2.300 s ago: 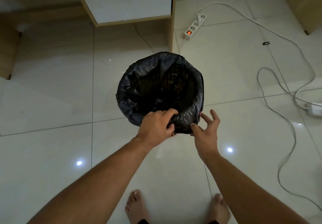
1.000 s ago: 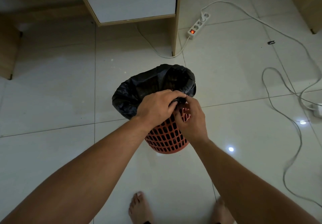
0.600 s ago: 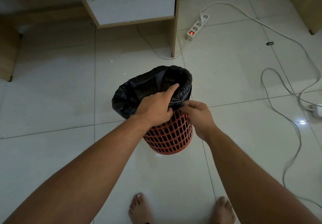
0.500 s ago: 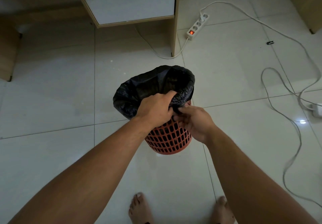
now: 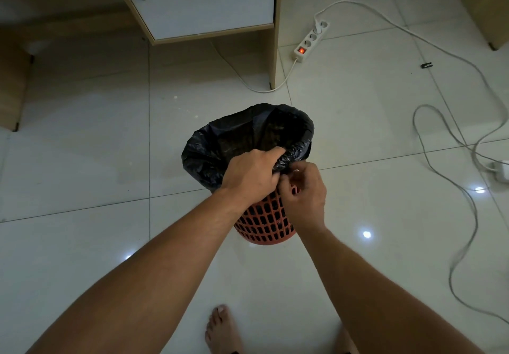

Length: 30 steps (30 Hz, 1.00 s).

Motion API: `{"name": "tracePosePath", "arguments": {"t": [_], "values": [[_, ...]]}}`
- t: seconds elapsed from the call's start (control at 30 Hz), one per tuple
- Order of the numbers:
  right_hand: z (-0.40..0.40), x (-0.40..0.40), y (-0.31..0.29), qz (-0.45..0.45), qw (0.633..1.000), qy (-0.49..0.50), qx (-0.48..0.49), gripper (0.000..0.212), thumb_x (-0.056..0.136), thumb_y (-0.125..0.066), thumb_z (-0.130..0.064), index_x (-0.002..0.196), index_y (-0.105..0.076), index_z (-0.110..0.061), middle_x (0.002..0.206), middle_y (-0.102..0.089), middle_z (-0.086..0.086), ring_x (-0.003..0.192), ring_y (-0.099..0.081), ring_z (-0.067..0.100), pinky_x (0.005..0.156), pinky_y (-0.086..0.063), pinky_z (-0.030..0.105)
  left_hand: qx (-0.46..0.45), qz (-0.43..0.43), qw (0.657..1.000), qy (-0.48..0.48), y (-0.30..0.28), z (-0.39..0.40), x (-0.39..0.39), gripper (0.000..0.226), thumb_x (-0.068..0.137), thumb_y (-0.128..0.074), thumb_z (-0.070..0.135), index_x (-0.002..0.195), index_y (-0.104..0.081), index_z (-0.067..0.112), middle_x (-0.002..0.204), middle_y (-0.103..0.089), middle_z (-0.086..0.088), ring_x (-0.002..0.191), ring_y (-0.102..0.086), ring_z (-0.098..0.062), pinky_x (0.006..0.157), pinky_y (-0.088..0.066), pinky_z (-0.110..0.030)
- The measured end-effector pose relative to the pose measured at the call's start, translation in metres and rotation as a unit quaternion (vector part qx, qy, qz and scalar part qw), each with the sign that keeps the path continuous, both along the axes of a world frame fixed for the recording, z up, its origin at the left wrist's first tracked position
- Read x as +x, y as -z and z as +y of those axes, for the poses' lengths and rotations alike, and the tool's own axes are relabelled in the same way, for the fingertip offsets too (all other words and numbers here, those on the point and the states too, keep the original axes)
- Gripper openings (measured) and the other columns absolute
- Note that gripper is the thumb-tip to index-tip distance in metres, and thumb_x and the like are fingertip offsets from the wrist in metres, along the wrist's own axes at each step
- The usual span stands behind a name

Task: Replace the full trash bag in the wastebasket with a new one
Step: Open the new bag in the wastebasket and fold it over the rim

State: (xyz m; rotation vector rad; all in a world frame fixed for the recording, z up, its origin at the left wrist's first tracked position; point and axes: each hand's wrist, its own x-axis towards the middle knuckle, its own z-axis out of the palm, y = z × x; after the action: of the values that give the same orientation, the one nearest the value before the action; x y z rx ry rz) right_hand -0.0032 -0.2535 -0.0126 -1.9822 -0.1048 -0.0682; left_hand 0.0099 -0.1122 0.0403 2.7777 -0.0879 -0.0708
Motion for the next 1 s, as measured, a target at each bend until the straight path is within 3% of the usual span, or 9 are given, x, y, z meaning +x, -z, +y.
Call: {"name": "tracePosePath", "arguments": {"t": [0.13,0.33,0.47,0.5,0.57,0.63,0.77,0.87,1.0], "values": [[-0.012,0.006,0.004,-0.06,0.989,-0.104,-0.091,0.041,0.088,-0.074,-0.012,0.126,-0.058,-0.009,0.112,-0.059,-0.005,0.096,-0.055,0.001,0.089,-0.041,0.006,-0.034,0.0,0.999,-0.014,-0.002,0.004,0.003,0.041,0.09,-0.06,0.031,0.131,-0.057,0.03,0.097,-0.074,0.001,0.086,-0.07,-0.023,0.072,-0.057,-0.037],[-0.015,0.024,-0.011,-0.085,0.978,-0.101,-0.161,0.008,0.088,-0.073,-0.007,0.095,-0.071,-0.004,0.088,-0.07,0.006,0.079,-0.062,0.019,0.072,-0.051,0.029,-0.033,0.114,0.992,0.032,-0.011,0.007,0.012,0.063,0.082,-0.059,0.034,0.143,-0.044,0.039,0.094,-0.065,0.011,0.083,-0.063,-0.014,0.068,-0.05,-0.031],[-0.018,0.029,-0.018,0.158,0.984,-0.073,-0.038,0.013,0.095,-0.065,-0.016,0.084,-0.071,-0.013,0.072,-0.067,-0.006,0.063,-0.058,0.006,0.058,-0.046,0.016,0.049,0.111,0.991,0.055,-0.012,0.011,0.013,0.066,0.087,-0.061,0.024,0.146,-0.037,0.041,0.098,-0.063,0.006,0.082,-0.061,-0.02,0.065,-0.041,-0.032],[-0.019,0.03,-0.021,0.289,0.952,-0.045,0.088,0.015,0.097,-0.062,-0.016,0.084,-0.07,-0.012,0.071,-0.066,-0.004,0.062,-0.056,0.009,0.056,-0.045,0.019,0.039,0.095,0.994,0.047,-0.011,0.01,0.011,0.057,0.089,-0.059,0.022,0.141,-0.043,0.039,0.101,-0.068,0.003,0.086,-0.064,-0.022,0.065,-0.043,-0.033],[-0.018,0.028,-0.03,0.512,0.774,0.001,0.373,0.014,0.099,-0.056,-0.012,0.091,-0.065,-0.007,0.071,-0.06,0.004,0.061,-0.053,0.012,0.052,-0.045,0.021,0.012,0.06,0.997,0.04,-0.008,0.008,0.006,0.044,0.091,-0.058,0.024,0.133,-0.052,0.035,0.101,-0.071,-0.001,0.089,-0.067,-0.025,0.066,-0.045,-0.033],[-0.015,0.021,-0.032,0.571,0.642,0.038,0.51,0.011,0.094,-0.056,-0.01,0.095,-0.063,-0.001,0.072,-0.056,0.007,0.061,-0.052,0.011,0.051,-0.047,0.019,0.0,0.025,0.999,0.044,-0.005,0.003,0.0,0.037,0.09,-0.056,0.025,0.127,-0.056,0.033,0.097,-0.072,0.001,0.088,-0.068,-0.025,0.063,-0.045,-0.032],[-0.003,0.012,-0.037,0.534,0.6,0.132,0.58,0.015,0.098,-0.054,-0.006,0.096,-0.066,0.003,0.077,-0.06,0.011,0.058,-0.056,0.011,0.052,-0.052,0.017,-0.022,-0.008,0.999,0.04,-0.002,-0.009,-0.008,0.033,0.09,-0.053,0.026,0.122,-0.059,0.026,0.094,-0.073,0.002,0.084,-0.069,-0.026,0.064,-0.055,-0.04],[0.003,0.009,-0.036,0.479,0.67,0.229,0.518,0.013,0.099,-0.059,-0.005,0.098,-0.067,0.006,0.078,-0.067,0.011,0.053,-0.064,0.011,0.053,-0.055,0.018,-0.021,-0.021,0.999,0.029,-0.001,-0.016,-0.011,0.035,0.092,-0.052,0.026,0.127,-0.058,0.023,0.097,-0.073,0.0,0.085,-0.069,-0.028,0.065,-0.055,-0.042],[0.004,-0.004,-0.035,0.252,0.924,0.241,0.157,0.016,0.095,-0.062,-0.012,0.085,-0.074,-0.015,0.072,-0.075,-0.006,0.065,-0.07,0.005,0.061,-0.054,0.017,-0.036,-0.028,0.999,0.027,-0.001,-0.027,-0.015,0.033,0.096,-0.05,0.026,0.127,-0.058,0.02,0.1,-0.073,-0.002,0.085,-0.07,-0.029,0.065,-0.056,-0.043]]}}
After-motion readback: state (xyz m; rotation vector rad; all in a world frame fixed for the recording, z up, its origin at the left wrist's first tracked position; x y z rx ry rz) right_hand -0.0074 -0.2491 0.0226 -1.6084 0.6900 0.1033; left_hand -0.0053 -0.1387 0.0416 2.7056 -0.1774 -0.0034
